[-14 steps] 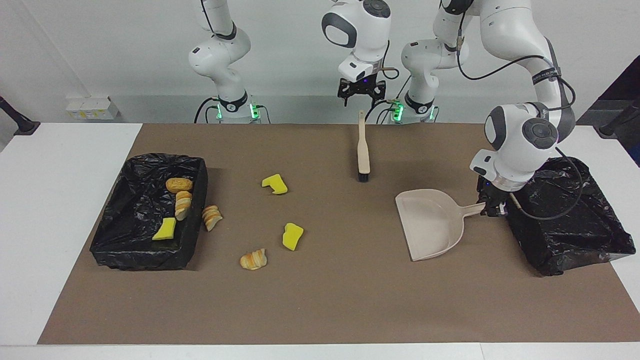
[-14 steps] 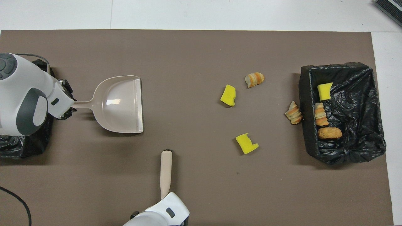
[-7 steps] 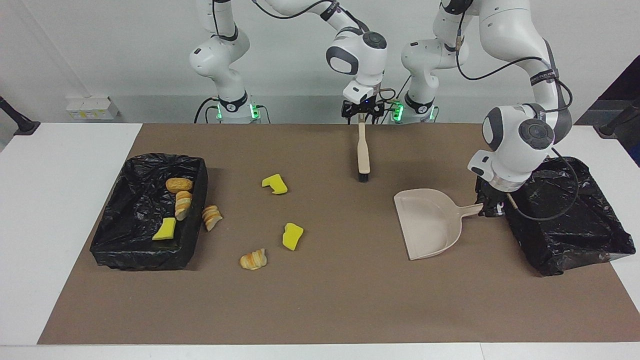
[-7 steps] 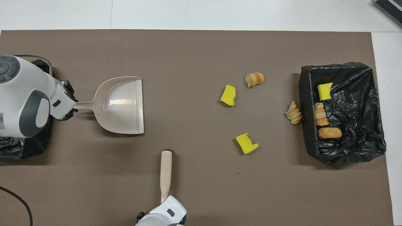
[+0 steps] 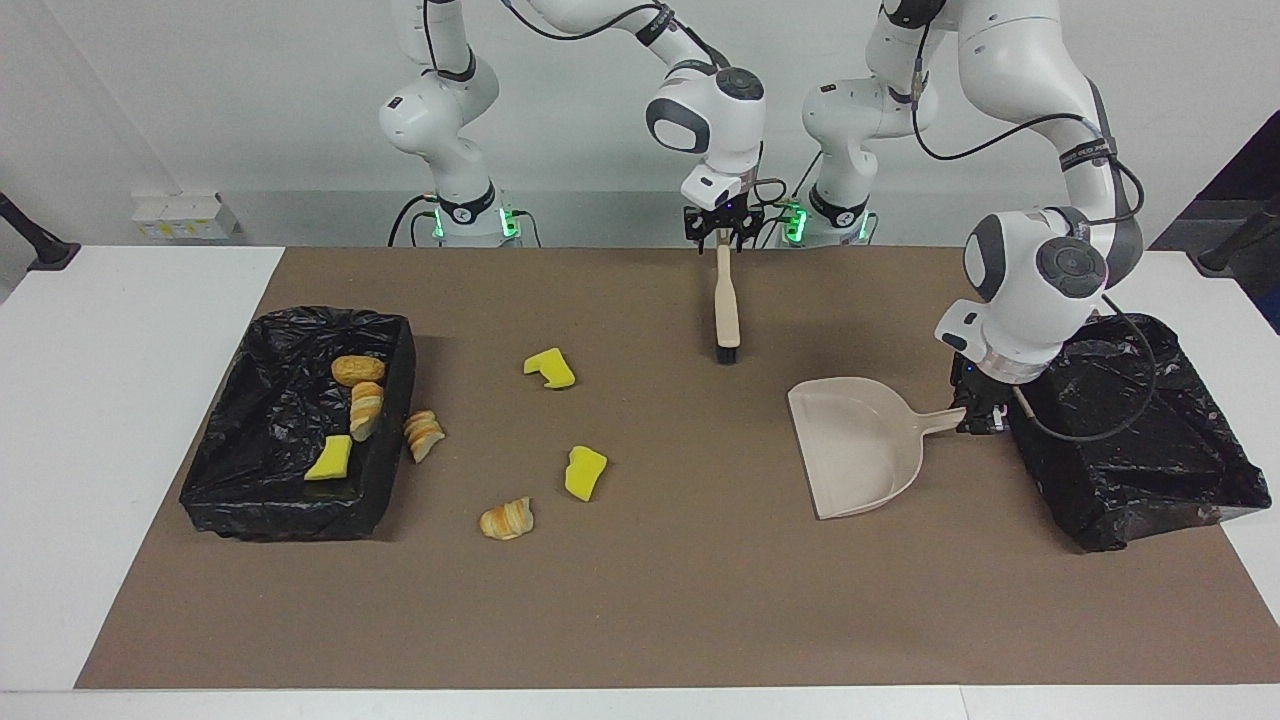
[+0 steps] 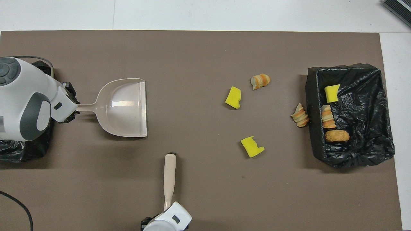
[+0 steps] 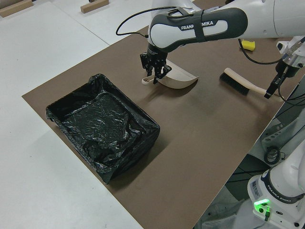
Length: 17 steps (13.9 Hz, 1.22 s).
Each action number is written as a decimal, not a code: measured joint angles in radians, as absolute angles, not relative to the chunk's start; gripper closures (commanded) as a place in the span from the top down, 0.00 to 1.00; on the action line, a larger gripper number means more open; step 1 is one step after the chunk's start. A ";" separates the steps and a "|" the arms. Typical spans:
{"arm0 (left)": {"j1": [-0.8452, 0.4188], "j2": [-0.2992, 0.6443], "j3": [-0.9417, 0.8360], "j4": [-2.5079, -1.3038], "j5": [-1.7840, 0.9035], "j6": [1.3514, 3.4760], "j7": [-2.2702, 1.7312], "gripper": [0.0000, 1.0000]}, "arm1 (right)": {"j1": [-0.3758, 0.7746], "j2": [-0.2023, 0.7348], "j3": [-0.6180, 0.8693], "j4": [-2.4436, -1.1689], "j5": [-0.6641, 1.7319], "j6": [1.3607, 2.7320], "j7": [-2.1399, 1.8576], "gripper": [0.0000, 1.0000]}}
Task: Sweep and dump trash in bin
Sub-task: 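Hold the dustpan with the left gripper while the right gripper reaches the brush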
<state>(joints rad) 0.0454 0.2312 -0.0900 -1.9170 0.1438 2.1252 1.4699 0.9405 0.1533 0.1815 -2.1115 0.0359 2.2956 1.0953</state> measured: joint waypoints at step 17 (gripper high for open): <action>0.046 0.231 -0.088 -1.918 0.144 2.126 1.472 0.00 | 0.924 0.168 0.171 -2.088 0.094 2.324 1.147 0.00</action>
